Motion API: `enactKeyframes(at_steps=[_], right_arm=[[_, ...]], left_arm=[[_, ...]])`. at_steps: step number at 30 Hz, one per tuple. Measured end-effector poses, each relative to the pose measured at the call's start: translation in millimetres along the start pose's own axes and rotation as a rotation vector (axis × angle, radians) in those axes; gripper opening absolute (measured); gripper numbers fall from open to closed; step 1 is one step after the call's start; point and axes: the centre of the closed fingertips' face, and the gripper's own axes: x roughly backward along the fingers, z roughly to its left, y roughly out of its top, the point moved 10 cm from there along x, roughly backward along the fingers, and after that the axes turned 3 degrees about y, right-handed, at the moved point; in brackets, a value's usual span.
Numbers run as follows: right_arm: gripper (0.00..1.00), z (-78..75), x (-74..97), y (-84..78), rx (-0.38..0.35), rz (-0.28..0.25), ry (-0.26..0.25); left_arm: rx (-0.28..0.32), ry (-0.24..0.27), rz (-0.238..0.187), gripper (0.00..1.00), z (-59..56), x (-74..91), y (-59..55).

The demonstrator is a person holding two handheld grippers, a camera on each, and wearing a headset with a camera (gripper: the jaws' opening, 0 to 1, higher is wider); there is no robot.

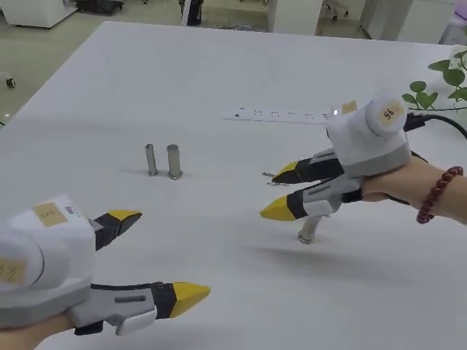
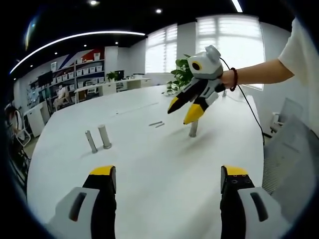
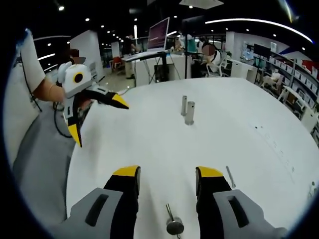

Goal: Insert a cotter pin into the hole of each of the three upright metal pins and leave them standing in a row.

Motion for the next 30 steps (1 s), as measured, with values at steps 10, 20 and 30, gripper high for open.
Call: enactKeyframes(at_steps=[10, 20, 30], right_arm=[[0.46, -6.3, -26.4, 28.3, 0.013, -0.040, -0.016], [0.46, -13.2, -55.4, 43.6, 0.000, -0.042, -0.023], [0.44, -26.2, -81.5, 56.3, -0.040, -0.064, -0.050]], left_arm=[[0.011, 0.016, -0.010, 0.89, 7.2, 10.3, -0.4], [0.029, 0.025, -0.030, 0.90, 12.7, 14.4, -1.0], [0.056, 0.037, -0.056, 0.88, 17.1, 19.5, -1.5]])
